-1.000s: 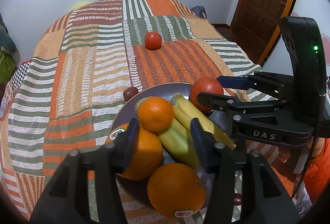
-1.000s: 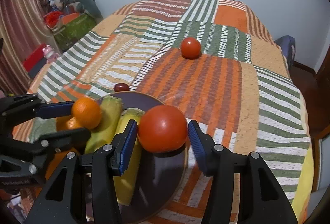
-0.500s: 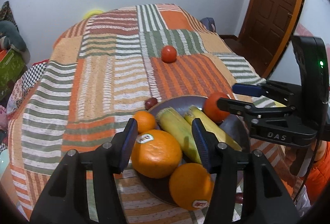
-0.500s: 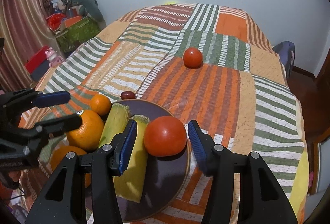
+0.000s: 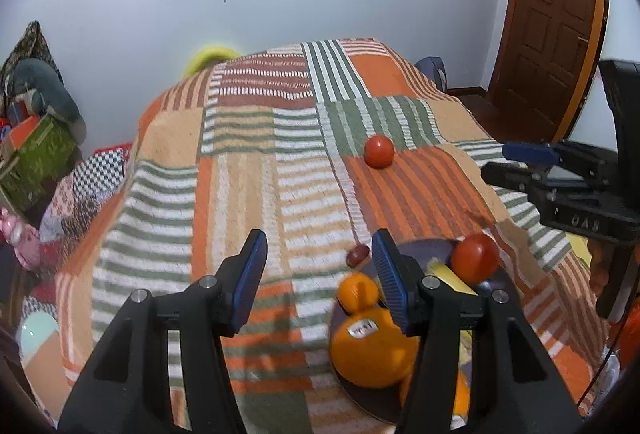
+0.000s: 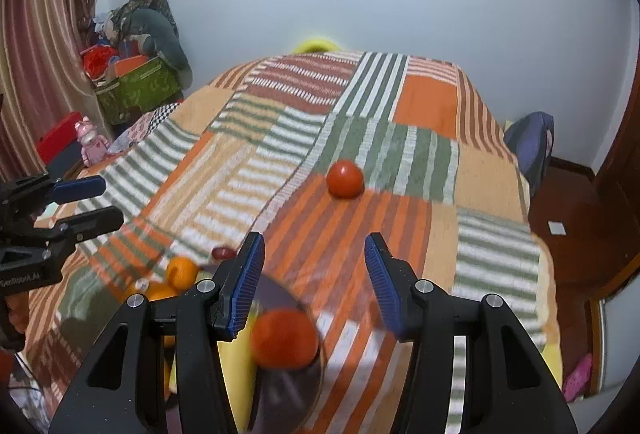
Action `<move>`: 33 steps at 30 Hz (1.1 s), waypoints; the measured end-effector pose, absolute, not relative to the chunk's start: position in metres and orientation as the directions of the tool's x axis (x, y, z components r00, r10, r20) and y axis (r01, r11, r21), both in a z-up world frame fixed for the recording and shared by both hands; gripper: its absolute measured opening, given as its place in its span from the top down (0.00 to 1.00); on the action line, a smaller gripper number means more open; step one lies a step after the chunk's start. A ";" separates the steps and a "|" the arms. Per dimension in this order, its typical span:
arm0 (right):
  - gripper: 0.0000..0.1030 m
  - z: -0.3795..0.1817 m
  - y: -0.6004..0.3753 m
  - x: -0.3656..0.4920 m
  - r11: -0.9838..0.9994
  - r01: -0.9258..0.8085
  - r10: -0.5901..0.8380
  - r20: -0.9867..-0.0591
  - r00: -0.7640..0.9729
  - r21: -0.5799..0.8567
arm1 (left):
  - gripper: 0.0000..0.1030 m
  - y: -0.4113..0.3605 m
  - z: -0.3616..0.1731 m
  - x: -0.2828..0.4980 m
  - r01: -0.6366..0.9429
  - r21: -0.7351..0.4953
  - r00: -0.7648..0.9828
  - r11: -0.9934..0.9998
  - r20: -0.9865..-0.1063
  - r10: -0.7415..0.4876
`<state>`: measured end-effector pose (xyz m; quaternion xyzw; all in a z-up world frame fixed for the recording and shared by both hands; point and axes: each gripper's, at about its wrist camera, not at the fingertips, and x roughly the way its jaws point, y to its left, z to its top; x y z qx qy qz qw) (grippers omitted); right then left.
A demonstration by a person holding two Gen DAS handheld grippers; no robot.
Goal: Organize fruits
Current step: 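Lower the red tomato onto the plate and open the right gripper, then grasp a second red tomato with the right gripper while the left moves toward a dark plum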
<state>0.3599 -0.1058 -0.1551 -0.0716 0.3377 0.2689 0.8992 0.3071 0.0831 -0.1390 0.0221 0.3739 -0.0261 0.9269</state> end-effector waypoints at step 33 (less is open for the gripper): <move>0.52 -0.248 -0.037 0.511 0.849 -0.528 0.337 -0.794 0.507 0.023 | 0.47 0.111 -0.207 0.398 0.127 -0.020 0.609 0.992 -0.787 -0.094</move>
